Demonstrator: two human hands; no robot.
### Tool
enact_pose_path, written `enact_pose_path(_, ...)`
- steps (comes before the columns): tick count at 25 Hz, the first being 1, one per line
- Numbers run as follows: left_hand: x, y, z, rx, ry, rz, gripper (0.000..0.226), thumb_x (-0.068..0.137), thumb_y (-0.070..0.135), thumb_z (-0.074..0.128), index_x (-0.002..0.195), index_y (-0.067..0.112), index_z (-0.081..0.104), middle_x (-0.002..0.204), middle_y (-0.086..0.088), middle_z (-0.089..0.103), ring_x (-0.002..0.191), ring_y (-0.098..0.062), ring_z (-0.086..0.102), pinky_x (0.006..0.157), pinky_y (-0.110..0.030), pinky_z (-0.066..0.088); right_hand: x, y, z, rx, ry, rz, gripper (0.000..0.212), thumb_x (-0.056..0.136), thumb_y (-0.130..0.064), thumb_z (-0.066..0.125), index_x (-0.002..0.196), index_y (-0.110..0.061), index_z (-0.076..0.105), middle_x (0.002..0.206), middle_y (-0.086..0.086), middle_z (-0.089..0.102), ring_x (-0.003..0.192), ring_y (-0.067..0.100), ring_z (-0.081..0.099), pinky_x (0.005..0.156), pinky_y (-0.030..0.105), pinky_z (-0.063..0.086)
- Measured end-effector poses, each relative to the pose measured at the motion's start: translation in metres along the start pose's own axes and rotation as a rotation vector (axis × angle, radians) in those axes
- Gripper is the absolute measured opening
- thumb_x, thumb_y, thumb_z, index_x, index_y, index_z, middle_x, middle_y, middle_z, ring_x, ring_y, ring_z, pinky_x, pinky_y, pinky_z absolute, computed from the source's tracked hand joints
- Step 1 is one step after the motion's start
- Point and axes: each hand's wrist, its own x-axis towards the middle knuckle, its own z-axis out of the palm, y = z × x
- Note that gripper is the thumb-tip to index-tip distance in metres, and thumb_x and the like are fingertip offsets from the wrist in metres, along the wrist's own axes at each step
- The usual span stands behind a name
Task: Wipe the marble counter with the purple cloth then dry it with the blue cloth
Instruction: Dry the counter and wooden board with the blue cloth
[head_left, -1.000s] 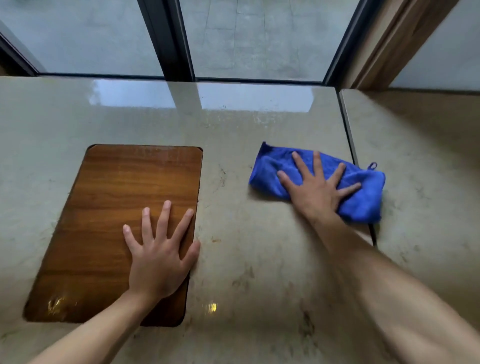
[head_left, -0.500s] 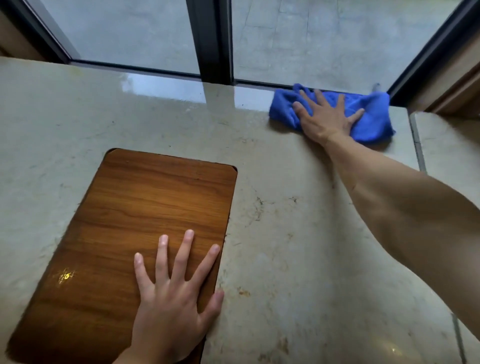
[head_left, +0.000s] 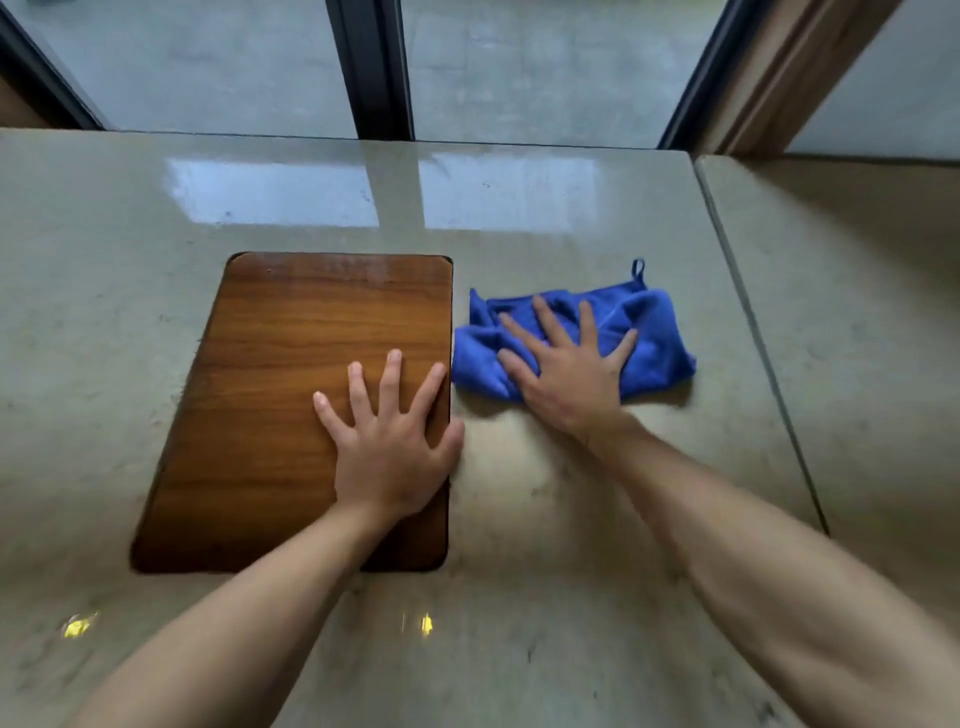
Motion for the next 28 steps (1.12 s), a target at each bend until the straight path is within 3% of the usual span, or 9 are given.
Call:
enact_pose_path(2, -0.004, 0.000, -0.004, -0.031, 0.013, 0.014, 0.068, 0.089, 0.072, 0.024, 0.151, 0.045, 0.033, 0.165, -0.009, 0.023, 0.148, -0.048, 0.017, 0.110, -0.078, 0.009, -0.085, -0.007, 0.014, -0.025, 0.024, 0.055, 0.056, 0.089, -0.074, 0.010, 0.144, -0.067, 0.016, 0.164, -0.019, 0.013, 0.153, 0.032, 0.004, 0.105, 0.080, -0.002)
enact_pose_path(5, -0.012, -0.020, -0.013, -0.053, -0.099, 0.110, 0.063, 0.093, 0.072, 0.025, 0.152, 0.050, 0.020, 0.168, -0.002, 0.007, 0.153, -0.039, 0.003, 0.116, -0.070, 0.002, -0.197, -0.012, 0.037, -0.008, -0.060, 0.101, 0.059, 0.084, -0.074, -0.002, 0.143, -0.069, 0.001, 0.164, -0.023, -0.003, 0.151, 0.024, -0.017, 0.106, 0.078, -0.008)
enact_pose_path(9, -0.035, -0.060, -0.022, -0.049, -0.135, 0.119, 0.062, 0.095, 0.070, 0.023, 0.153, 0.048, 0.017, 0.168, 0.001, 0.005, 0.153, -0.031, 0.001, 0.118, -0.067, 0.006, -0.328, -0.034, 0.048, -0.020, -0.014, 0.097, 0.049, 0.094, -0.066, 0.025, 0.143, -0.061, 0.033, 0.159, -0.015, 0.033, 0.151, 0.029, 0.020, 0.103, 0.082, 0.012)
enact_pose_path(13, -0.041, -0.097, -0.027, -0.044, -0.111, 0.032, 0.063, 0.095, 0.070, 0.023, 0.153, 0.045, 0.019, 0.167, 0.001, 0.006, 0.153, -0.032, 0.002, 0.117, -0.069, 0.007, -0.407, -0.081, 0.064, -0.034, -0.060, 0.010, 0.051, 0.087, -0.064, 0.042, 0.138, -0.059, 0.045, 0.153, -0.010, 0.044, 0.142, 0.039, 0.036, 0.098, 0.084, 0.018)
enact_pose_path(21, -0.021, -0.164, -0.029, 0.002, -0.051, -0.127, 0.061, 0.094, 0.070, 0.025, 0.151, 0.049, 0.020, 0.167, 0.001, 0.009, 0.152, -0.033, 0.008, 0.112, -0.072, 0.014, -0.283, -0.149, 0.074, 0.105, -0.028, 0.317, 0.051, 0.098, -0.065, 0.014, 0.139, -0.056, 0.043, 0.154, -0.010, 0.043, 0.144, 0.047, 0.028, 0.092, 0.090, 0.009)
enact_pose_path(23, -0.008, -0.172, -0.027, 0.022, -0.022, -0.111, 0.061, 0.094, 0.070, 0.025, 0.151, 0.051, 0.018, 0.167, 0.001, 0.010, 0.152, -0.033, 0.008, 0.112, -0.073, 0.013, -0.240, -0.144, 0.069, 0.090, -0.001, 0.395, 0.052, 0.096, -0.065, 0.005, 0.145, -0.061, 0.024, 0.161, -0.014, 0.029, 0.149, 0.045, 0.015, 0.094, 0.089, 0.004)
enact_pose_path(25, 0.012, -0.179, -0.028, 0.012, 0.009, -0.084, 0.062, 0.094, 0.071, 0.026, 0.152, 0.051, 0.018, 0.167, 0.001, 0.010, 0.152, -0.034, 0.007, 0.111, -0.074, 0.010, -0.197, -0.136, 0.060, 0.040, -0.022, 0.409, 0.050, 0.095, -0.062, -0.004, 0.145, -0.064, -0.005, 0.165, -0.019, -0.003, 0.151, 0.040, -0.008, 0.098, 0.087, -0.001)
enact_pose_path(26, 0.024, -0.183, -0.029, 0.007, 0.013, -0.076, 0.063, 0.093, 0.071, 0.026, 0.152, 0.052, 0.017, 0.168, 0.001, 0.009, 0.152, -0.035, 0.006, 0.111, -0.074, 0.009, -0.169, -0.129, 0.055, 0.043, -0.062, 0.422, 0.050, 0.096, -0.061, -0.004, 0.146, -0.061, -0.010, 0.164, -0.019, -0.013, 0.151, 0.037, -0.015, 0.100, 0.086, -0.001)
enact_pose_path(28, 0.045, -0.188, -0.032, 0.004, 0.001, -0.071, 0.065, 0.092, 0.074, 0.023, 0.153, 0.052, 0.013, 0.168, 0.001, 0.005, 0.153, -0.036, 0.003, 0.112, -0.075, 0.007, -0.108, -0.115, 0.044, 0.068, -0.002, 0.428, 0.050, 0.099, -0.061, 0.007, 0.149, -0.058, 0.001, 0.166, -0.017, -0.004, 0.152, 0.033, -0.008, 0.102, 0.084, 0.003)
